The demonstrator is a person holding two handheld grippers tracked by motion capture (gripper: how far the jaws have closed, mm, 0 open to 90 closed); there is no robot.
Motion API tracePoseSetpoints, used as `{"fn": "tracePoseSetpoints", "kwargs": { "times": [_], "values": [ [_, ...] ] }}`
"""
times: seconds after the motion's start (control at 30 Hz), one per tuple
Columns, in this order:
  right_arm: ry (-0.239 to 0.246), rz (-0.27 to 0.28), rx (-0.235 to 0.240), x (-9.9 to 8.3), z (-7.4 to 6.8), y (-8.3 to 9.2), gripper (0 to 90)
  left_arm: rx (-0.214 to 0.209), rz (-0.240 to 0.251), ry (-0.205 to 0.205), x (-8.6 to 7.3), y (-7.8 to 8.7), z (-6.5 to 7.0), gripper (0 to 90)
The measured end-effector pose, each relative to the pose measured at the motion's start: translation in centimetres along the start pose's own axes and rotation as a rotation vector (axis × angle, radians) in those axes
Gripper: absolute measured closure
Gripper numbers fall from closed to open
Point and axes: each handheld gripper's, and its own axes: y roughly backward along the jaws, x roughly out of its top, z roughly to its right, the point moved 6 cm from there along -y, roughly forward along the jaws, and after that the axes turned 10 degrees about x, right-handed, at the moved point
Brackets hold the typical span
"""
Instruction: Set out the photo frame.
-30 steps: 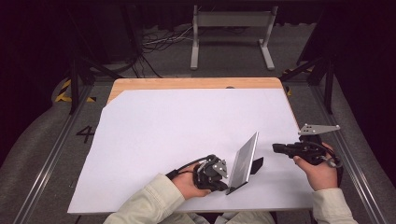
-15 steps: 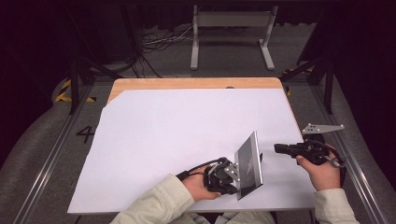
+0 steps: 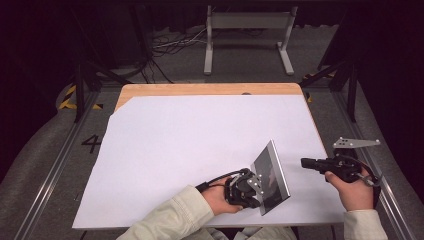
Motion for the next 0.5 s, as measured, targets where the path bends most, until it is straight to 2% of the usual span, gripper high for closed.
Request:
{"fn": "tracePoseSetpoints", "kwargs": {
  "times": [0.3,0.5],
  "values": [
    [-0.022,0.013,0.002,-1.0,0.0,1.3,90.0,-0.006,0.007,-0.023,1.0,-0.7,0.1,90.0],
    [-0.032,0.018,-0.017,-1.6,0.0,1.8,90.0,-0.004,0.006,-0.029,1.6,-1.1,0.0,90.0]
  ]
}}
